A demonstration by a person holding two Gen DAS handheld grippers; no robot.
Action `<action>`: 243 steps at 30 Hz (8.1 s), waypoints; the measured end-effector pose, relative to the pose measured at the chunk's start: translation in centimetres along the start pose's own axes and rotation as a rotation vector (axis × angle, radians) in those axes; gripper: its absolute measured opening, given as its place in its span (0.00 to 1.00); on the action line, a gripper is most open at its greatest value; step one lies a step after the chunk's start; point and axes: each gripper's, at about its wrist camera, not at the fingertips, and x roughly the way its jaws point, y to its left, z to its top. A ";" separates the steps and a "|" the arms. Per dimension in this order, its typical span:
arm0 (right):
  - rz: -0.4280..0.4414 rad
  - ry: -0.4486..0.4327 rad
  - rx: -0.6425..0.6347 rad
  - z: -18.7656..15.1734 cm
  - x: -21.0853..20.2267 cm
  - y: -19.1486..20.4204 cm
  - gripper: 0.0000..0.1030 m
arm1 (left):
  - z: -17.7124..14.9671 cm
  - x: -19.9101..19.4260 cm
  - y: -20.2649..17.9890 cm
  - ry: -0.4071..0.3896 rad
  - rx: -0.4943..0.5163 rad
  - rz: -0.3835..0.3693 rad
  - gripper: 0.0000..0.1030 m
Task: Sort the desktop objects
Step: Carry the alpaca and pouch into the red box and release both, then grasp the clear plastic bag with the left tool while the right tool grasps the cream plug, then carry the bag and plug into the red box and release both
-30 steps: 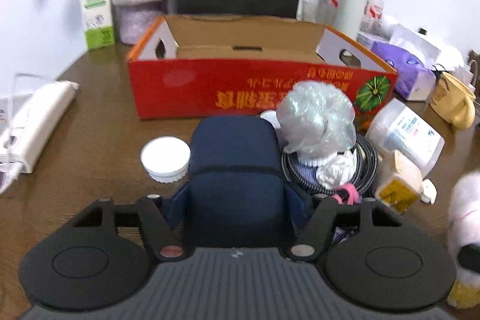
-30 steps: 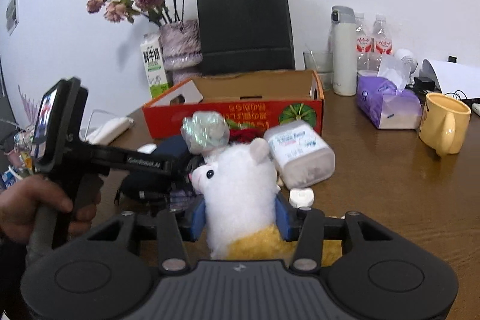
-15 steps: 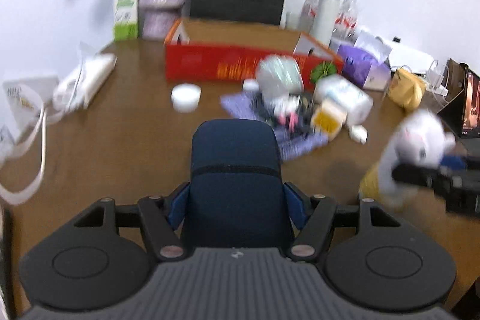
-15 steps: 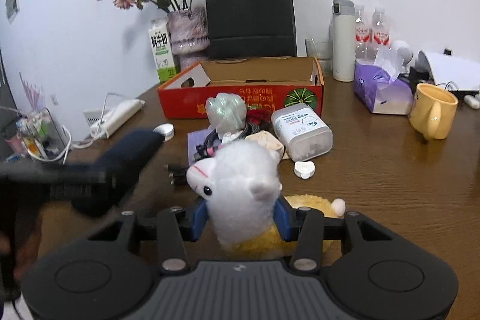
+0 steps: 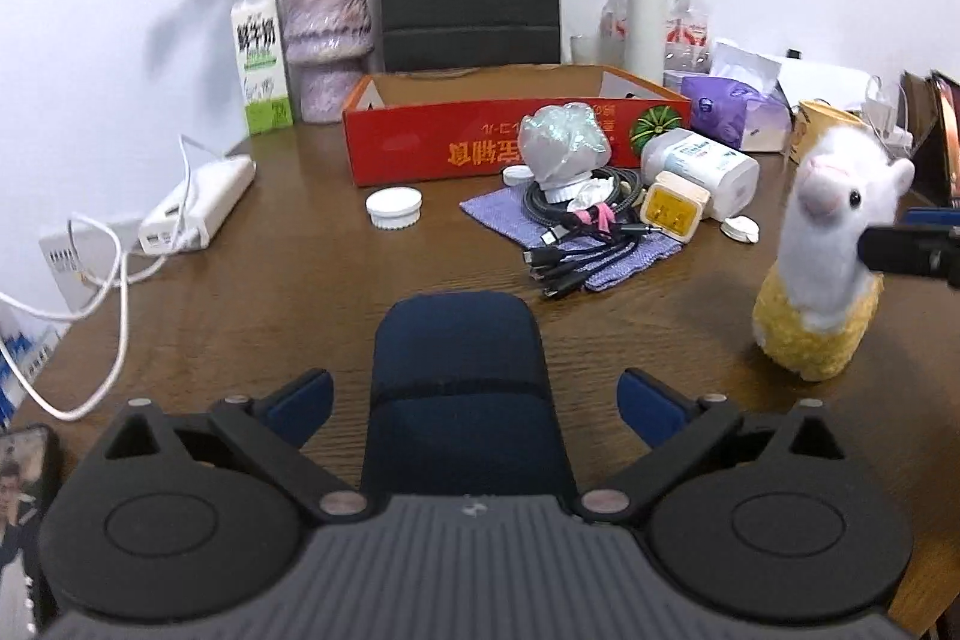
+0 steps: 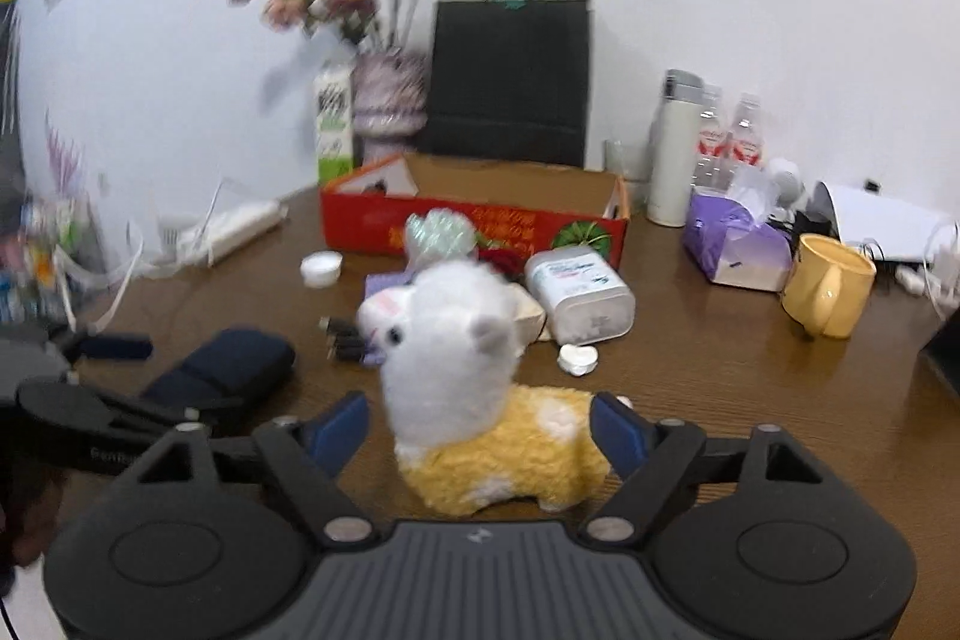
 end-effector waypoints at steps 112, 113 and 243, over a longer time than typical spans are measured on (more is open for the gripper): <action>0.034 0.208 -0.011 3.4 8.7 -7.0 0.93 | 8.5 5.5 -1.7 0.151 -0.164 -0.094 1.00; 0.027 0.197 -0.004 3.2 8.4 -7.1 0.93 | 8.3 5.2 -1.9 0.139 -0.153 -0.089 1.00; -0.065 0.339 0.151 20.7 29.8 -7.7 0.63 | 28.1 21.9 5.1 0.120 -0.035 -0.058 0.97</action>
